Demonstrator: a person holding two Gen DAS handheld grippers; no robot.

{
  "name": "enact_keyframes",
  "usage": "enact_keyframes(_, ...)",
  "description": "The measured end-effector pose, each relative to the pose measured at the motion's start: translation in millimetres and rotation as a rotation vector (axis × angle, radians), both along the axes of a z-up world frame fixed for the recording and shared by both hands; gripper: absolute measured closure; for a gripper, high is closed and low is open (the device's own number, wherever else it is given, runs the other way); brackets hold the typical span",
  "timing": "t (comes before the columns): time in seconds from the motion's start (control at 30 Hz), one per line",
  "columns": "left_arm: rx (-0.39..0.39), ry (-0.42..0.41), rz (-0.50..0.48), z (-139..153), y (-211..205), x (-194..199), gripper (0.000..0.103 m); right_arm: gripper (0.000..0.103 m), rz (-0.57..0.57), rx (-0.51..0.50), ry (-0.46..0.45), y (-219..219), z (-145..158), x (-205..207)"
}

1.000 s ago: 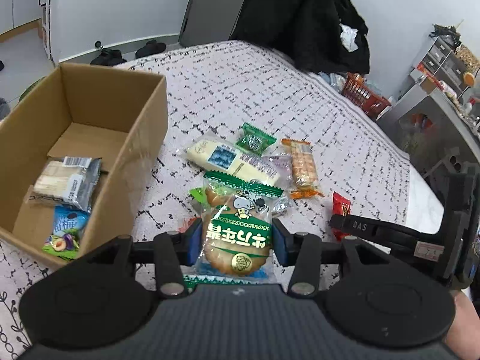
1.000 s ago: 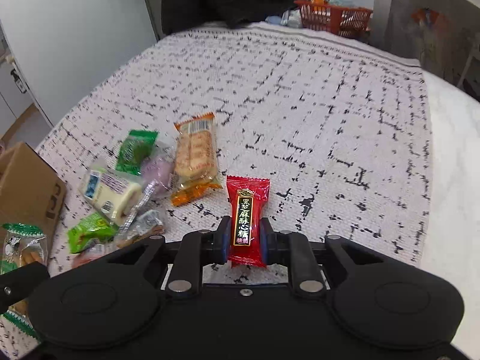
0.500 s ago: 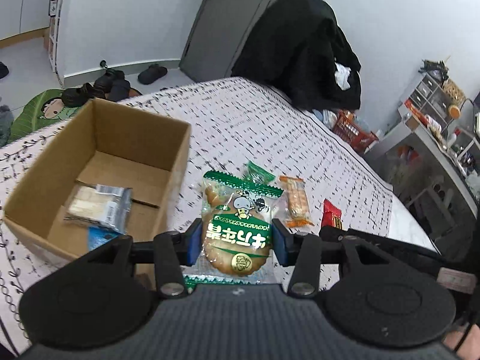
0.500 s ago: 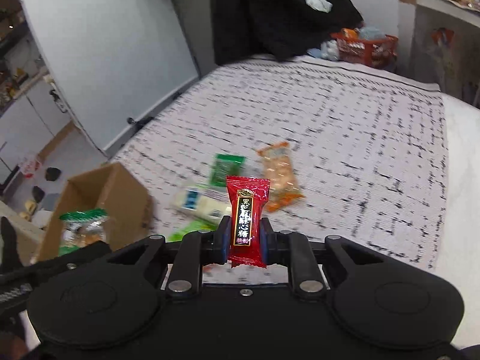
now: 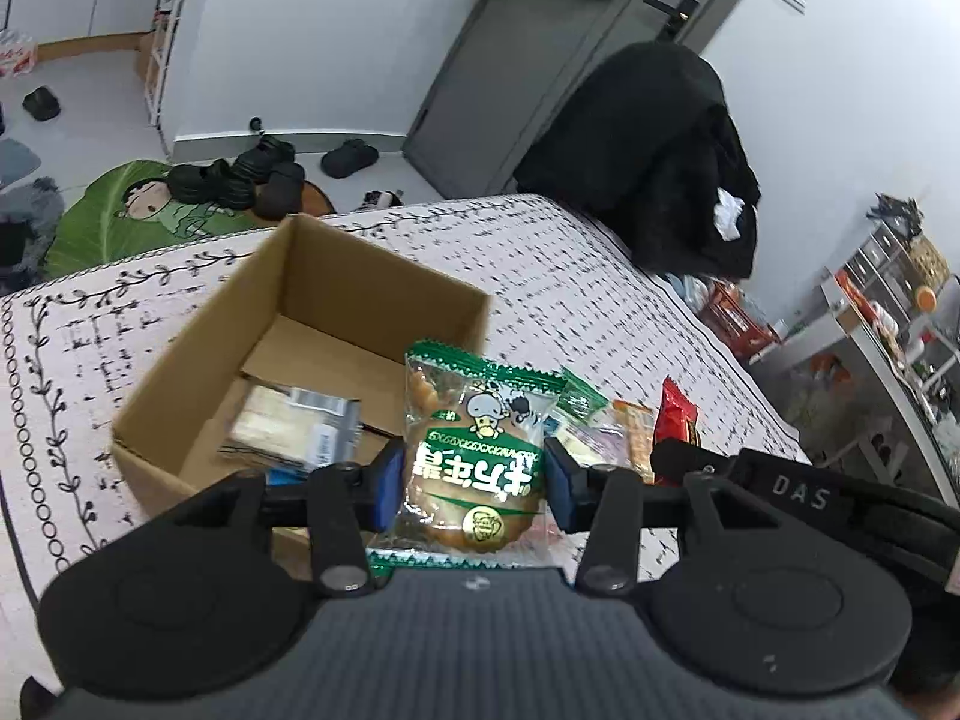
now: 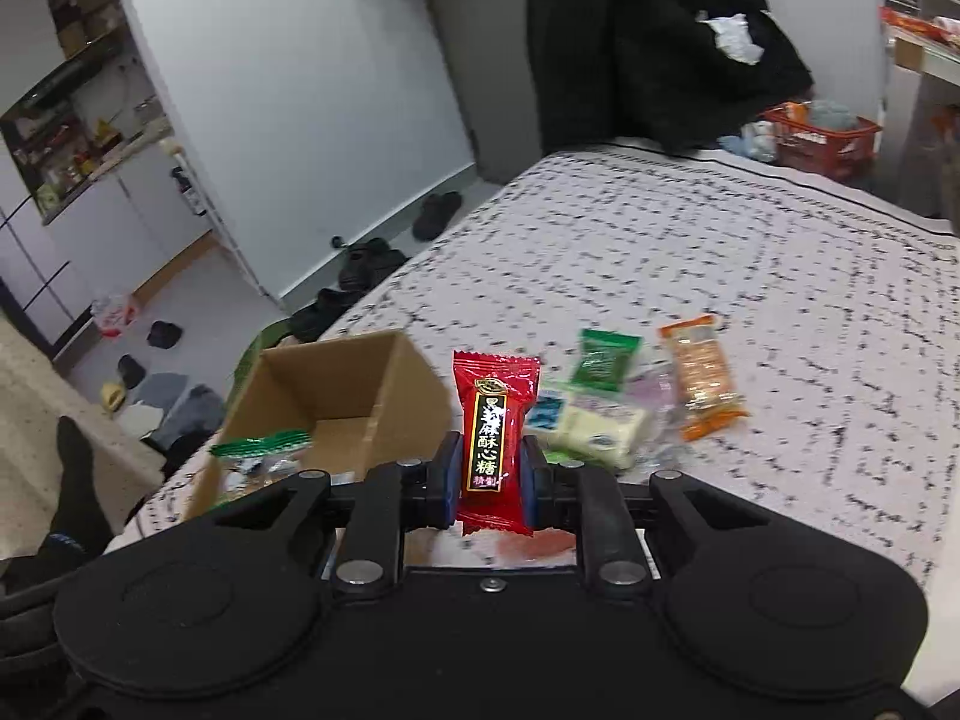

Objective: Organize snacks
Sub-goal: 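Carry both packets to the box and open left tool over it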

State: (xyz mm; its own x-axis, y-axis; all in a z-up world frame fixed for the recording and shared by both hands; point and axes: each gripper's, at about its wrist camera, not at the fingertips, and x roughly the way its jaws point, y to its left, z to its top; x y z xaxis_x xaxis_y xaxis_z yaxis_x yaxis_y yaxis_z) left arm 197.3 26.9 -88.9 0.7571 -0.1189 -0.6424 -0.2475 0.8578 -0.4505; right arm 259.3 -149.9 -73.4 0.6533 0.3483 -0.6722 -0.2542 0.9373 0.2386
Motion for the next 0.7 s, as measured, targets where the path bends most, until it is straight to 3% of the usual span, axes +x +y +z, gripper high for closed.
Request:
enact_keyframes(0.6,-0.039,0.037,0.128,-20,50,-6,0.056,0.084,0.086,0.012,0.009,67,-2,0)
enact_keyframes(0.7,-0.042,0.054,0.17,-21,57,-6,0.049,0.084,0.084,0.033,0.019,71,-2,4)
